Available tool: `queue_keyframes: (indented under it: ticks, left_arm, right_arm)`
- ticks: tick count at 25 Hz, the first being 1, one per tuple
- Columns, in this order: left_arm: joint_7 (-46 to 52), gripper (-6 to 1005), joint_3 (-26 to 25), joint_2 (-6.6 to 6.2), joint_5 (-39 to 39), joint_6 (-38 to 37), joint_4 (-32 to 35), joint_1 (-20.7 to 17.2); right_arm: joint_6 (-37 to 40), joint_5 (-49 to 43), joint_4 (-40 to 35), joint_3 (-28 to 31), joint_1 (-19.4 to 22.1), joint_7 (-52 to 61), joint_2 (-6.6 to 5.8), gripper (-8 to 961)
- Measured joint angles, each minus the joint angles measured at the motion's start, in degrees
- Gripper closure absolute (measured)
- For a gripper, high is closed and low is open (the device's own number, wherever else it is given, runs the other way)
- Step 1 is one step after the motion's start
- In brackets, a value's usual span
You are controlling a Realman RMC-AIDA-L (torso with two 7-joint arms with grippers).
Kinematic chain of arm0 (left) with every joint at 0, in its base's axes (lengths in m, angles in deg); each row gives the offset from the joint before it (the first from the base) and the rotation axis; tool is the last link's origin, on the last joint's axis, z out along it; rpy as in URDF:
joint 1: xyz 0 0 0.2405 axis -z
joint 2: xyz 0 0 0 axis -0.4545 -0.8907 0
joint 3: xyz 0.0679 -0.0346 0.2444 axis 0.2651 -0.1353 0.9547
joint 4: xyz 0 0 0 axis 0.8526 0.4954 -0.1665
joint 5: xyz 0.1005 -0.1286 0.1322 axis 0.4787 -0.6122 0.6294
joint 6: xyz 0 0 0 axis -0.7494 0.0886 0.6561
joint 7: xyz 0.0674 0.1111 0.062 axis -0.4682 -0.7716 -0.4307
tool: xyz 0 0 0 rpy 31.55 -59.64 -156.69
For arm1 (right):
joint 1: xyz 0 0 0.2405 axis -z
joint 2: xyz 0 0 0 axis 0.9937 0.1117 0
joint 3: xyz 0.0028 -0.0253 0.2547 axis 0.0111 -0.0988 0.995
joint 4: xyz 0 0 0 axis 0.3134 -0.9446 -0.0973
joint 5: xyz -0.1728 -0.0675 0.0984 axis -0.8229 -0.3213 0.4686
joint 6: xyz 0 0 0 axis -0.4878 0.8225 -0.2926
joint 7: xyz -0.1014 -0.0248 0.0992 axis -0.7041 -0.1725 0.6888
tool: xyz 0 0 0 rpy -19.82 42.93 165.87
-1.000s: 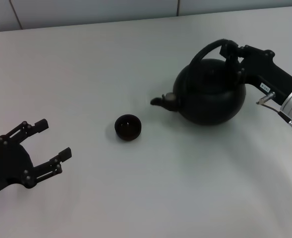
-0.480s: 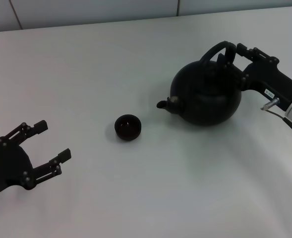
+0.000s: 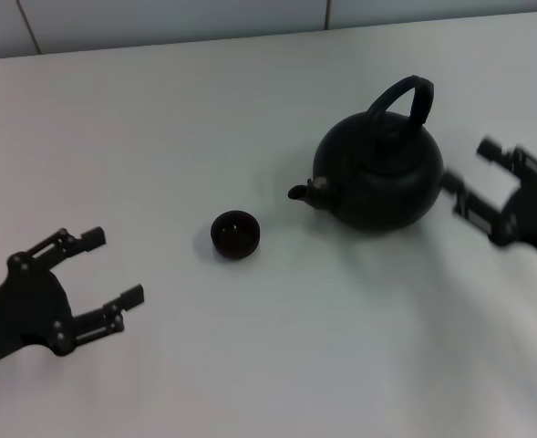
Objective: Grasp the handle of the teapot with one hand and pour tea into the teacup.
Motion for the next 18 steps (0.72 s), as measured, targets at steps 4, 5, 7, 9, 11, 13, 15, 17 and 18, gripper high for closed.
queue_keyframes:
  ticks: [4, 5, 7, 9, 11, 13, 15, 17, 18]
  left_arm:
    - [4.8, 148, 5.8, -0.92, 0.1, -0.2, 3.2, 0.9]
    - [6.4, 148, 7.2, -1.42, 0.1, -0.4, 4.2, 1.3]
    - [8.9, 148, 9.0, -2.37, 0.2, -1.0, 5.3, 2.1]
    - [11.5, 148, 10.0, -3.32, 0.6, -1.5, 6.2, 3.2]
    - [14.5, 148, 10.6, -4.30, 2.3, -2.0, 7.0, 5.3]
    - [18.1, 148, 10.8, -5.19, 5.1, -2.9, 8.1, 7.7]
    - [19.6, 148, 10.8, -5.34, 6.0, -3.3, 8.9, 8.4]
    - [21.9, 148, 10.9, -5.42, 7.0, -4.1, 10.5, 9.2]
    - [22.7, 148, 10.9, -5.44, 7.3, -4.3, 11.2, 9.5]
  right_arm:
    - [7.2, -8.5, -8.2, -3.1, 3.2, 4.0, 0.10, 266]
    - [8.1, -10.0, -10.2, -3.3, 3.2, 5.3, 0.13, 266]
    - [9.7, -13.6, -14.4, -3.6, 2.7, 9.2, 0.11, 267]
    - [10.9, -16.8, -18.0, -3.6, 1.6, 12.9, -0.02, 267]
    - [11.8, -20.5, -22.1, -3.6, -0.2, 16.4, -0.19, 267]
    - [13.9, -26.5, -28.2, -3.7, -3.2, 21.8, -0.32, 267]
    - [14.9, -28.2, -30.4, -3.7, -4.3, 23.8, -0.35, 267]
    - [16.3, -31.0, -33.9, -3.8, -6.2, 26.8, -0.37, 267]
    - [16.8, -32.7, -35.7, -3.9, -7.4, 28.1, -0.41, 267]
